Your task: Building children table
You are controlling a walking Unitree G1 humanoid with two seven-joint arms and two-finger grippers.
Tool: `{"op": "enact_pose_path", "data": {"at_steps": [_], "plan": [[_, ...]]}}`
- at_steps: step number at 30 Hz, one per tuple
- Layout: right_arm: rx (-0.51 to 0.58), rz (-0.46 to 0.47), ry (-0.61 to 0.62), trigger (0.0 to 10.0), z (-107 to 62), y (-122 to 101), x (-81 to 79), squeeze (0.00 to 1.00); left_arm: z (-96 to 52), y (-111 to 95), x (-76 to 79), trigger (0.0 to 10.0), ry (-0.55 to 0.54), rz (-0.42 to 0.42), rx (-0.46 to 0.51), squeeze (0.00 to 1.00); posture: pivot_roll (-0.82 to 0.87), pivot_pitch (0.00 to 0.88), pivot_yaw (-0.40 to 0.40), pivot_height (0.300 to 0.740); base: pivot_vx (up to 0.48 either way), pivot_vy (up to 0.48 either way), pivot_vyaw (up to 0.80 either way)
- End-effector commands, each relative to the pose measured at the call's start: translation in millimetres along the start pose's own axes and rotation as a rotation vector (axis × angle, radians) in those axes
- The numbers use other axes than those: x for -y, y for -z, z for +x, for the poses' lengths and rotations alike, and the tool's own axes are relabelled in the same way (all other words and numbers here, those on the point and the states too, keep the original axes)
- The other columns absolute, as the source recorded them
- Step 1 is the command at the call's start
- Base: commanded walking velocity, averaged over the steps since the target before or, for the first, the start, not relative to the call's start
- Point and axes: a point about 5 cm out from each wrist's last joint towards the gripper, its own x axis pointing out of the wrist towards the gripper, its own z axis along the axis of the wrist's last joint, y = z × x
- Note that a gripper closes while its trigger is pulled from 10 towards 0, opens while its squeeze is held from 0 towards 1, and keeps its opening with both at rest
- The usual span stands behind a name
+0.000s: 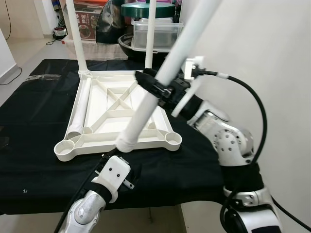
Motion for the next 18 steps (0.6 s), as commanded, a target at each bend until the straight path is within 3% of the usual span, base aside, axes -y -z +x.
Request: {"op": "enact_pose_path", "data": {"at_steps": [1,18], "plan": [[0.007,-0.026,-0.056,10.0,3.9,-1.8,-9.2,0.0,0.7,-2.1,-3.8,10.0,0.006,0.018,0.016,0.0,0.03,0.0,-0.099,0.74,0.0,0.0,0.0],[-0.044,-0.066,-0.1,10.0,-2.3,11.4,-12.0,0.0,4.6,-9.4,-16.5,10.0,-0.046,0.007,0.063,0.0,0.03,0.0,-0.094,0.74,0.0,0.0,0.0]]}}
